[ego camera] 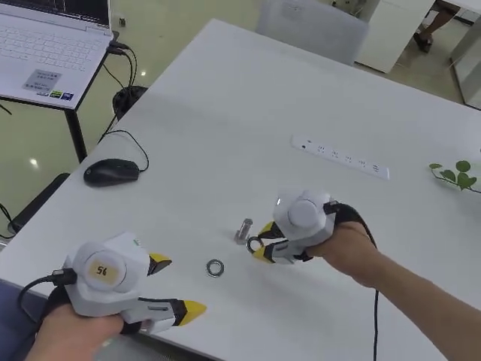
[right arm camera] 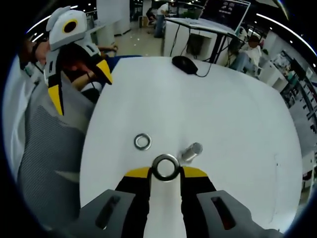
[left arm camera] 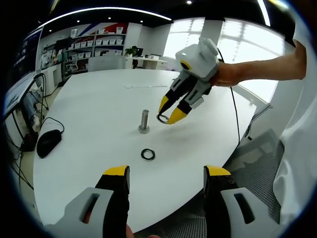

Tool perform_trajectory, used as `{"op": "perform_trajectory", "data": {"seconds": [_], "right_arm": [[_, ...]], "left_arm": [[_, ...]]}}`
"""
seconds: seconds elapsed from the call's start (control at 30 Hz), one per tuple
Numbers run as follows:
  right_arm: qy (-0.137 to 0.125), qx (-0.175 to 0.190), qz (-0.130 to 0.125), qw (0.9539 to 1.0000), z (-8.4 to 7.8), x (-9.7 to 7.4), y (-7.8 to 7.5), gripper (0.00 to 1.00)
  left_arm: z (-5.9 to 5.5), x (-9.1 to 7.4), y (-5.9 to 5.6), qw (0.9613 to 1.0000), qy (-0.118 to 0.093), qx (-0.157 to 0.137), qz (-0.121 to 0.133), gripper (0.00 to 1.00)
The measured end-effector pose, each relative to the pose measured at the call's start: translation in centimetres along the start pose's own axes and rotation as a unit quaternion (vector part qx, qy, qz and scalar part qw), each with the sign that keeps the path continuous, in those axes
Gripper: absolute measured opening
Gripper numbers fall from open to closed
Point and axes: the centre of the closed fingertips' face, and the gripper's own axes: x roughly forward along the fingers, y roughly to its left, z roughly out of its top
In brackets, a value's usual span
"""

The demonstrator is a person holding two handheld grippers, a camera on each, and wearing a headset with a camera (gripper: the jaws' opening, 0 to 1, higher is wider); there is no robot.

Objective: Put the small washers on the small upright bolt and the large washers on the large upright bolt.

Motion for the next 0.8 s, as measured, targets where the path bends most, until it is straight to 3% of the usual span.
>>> {"op": "perform_trajectory", "data": {"seconds": [0.4,0.8], "right_arm": [[-0.007,0.008,-0.019,0.9998,1.7,-0.1,-2.9,0.23],[0.01,0.019,-0.014,0.9997,1.9,1.6,-3.8,0.23]], "left_arm": [[0.0,-0.1,-0.1,1.0,0.002,0.0,0.0,0.6],[0.3,-0.1,0.4,1.0,0.002,-0.001,0.002,0.6]]}}
